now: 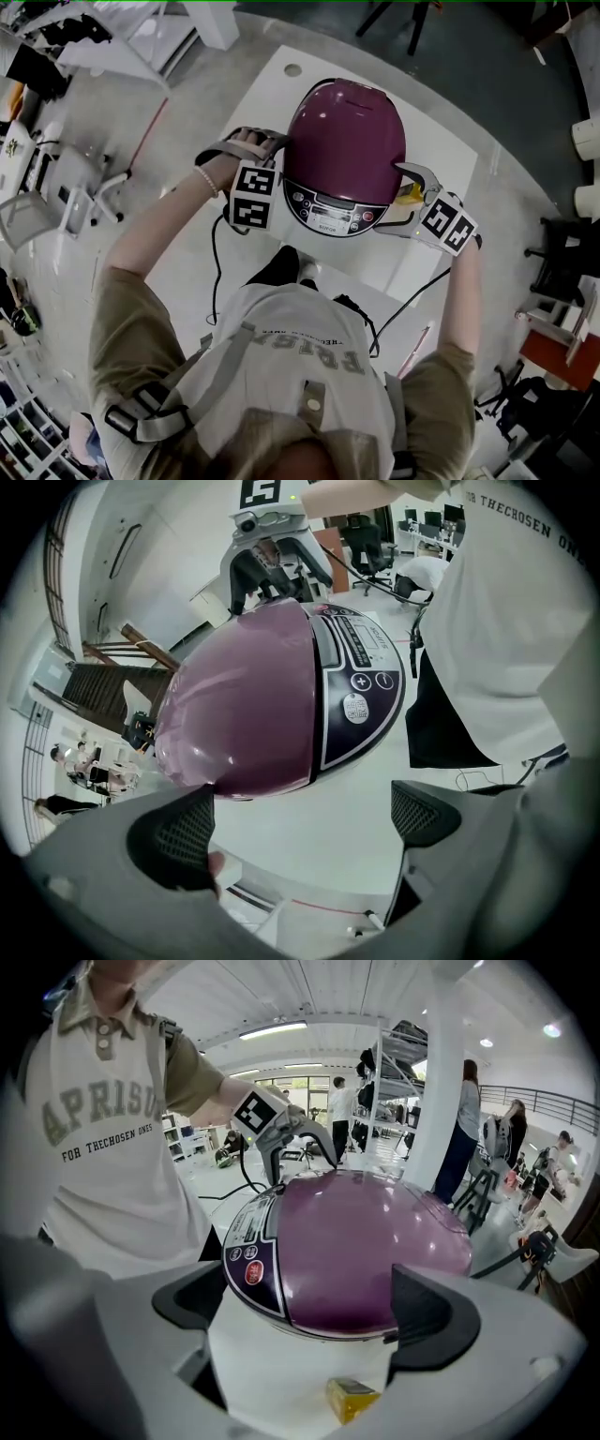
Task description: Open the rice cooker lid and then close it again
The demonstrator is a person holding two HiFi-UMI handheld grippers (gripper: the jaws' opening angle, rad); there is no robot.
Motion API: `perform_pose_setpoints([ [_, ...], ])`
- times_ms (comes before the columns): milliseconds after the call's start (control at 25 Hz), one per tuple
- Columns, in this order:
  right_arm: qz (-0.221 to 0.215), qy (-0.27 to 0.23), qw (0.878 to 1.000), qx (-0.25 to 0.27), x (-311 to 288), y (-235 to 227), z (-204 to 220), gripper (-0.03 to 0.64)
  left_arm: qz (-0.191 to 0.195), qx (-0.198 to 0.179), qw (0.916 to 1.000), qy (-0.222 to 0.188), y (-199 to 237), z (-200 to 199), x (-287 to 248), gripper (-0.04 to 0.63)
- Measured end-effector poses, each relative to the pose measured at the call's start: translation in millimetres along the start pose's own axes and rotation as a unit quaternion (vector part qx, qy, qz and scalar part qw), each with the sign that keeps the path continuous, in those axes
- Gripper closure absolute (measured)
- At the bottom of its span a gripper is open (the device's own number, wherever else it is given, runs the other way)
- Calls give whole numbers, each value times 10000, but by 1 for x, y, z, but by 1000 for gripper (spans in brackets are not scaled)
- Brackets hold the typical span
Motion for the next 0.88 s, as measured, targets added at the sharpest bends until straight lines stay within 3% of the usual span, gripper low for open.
perform_pose_setpoints([
  [400, -171, 253, 9995, 98, -6, 3, 4, 74, 52, -638, 9967, 499, -2, 7, -6, -3],
  [600, -283, 1164, 9917, 472, -10, 6, 14, 74, 63, -1037, 9911, 833, -1, 11, -8, -5],
  [720, -261, 1365, 9891, 478, -13, 6, 16, 66, 69, -1251, 9870, 1007, 1, 14, -11, -5],
  [880, -347, 1306, 9893, 545, -14, 10, 18, 52, 194, -965, 9919, 801, -3, 12, -10, -5],
])
Point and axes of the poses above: the fingertips, and each gripper's own axes: x backward along the fingers, y to its left, z out of its underside, the point moved 3 cm from there along x, backward along the fingers, and after that the axes turned 3 degrees about x, right-handed, at the moved point
